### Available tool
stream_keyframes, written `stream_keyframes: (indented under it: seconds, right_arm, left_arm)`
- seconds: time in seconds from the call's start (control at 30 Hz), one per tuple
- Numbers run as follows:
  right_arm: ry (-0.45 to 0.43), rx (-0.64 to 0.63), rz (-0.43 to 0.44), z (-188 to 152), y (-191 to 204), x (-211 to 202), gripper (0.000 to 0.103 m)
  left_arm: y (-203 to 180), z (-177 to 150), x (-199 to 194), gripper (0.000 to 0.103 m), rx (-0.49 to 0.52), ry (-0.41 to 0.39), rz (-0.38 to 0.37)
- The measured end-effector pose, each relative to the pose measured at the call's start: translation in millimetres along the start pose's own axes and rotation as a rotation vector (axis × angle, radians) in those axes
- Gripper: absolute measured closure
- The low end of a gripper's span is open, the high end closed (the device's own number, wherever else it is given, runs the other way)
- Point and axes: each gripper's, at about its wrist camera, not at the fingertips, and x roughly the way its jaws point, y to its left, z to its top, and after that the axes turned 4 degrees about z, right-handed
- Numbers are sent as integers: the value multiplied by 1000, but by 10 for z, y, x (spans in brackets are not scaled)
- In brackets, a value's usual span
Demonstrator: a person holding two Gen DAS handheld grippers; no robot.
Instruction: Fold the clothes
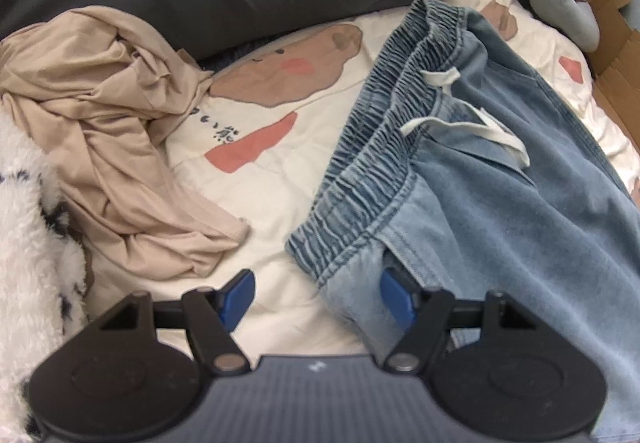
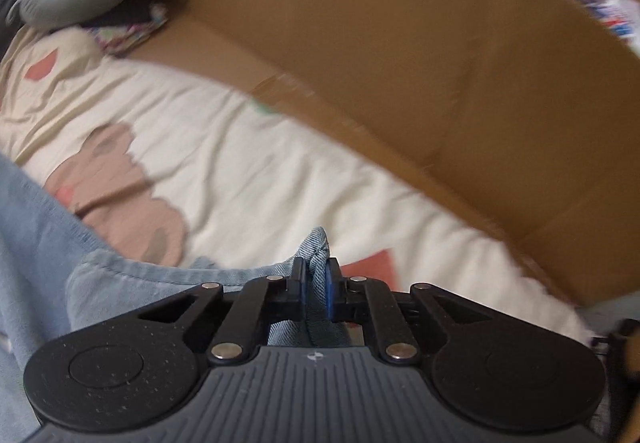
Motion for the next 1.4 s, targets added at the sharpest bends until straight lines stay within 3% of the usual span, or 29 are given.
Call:
stream_keyframes:
  seconds: [0.4,0.8,0.9,0.97,1.0,1.23,1.4]
  right_arm:
    - [-94,149,-234,-397,-605,-668,97]
    - [-148,287,-331,-617,-797,-1138,95]
    - [-159,319,-342,-647,-802,-1246,84]
    - [-166,340,-350,-666,-806,-1318,65]
    - [-175,340,-347,-642,-805,-1348,56]
    - [-194,198,-210,-157,-619,-1064,54]
    - [-151,183,-94,109,-276,-566,54]
  left_arm:
    - [-42,-42,26,31,6,13,-16]
    - [-13,-51,-9,31,-5,4,-13]
    - [-19,21,-2,31,4,3,-10]
    - [-29,98,14,31,15,6,-7]
    - [-41,143,32,31,31,15,0]
    - [-199,406,160,31,197,105,36]
    - [-199,427,193,31,165,139,34]
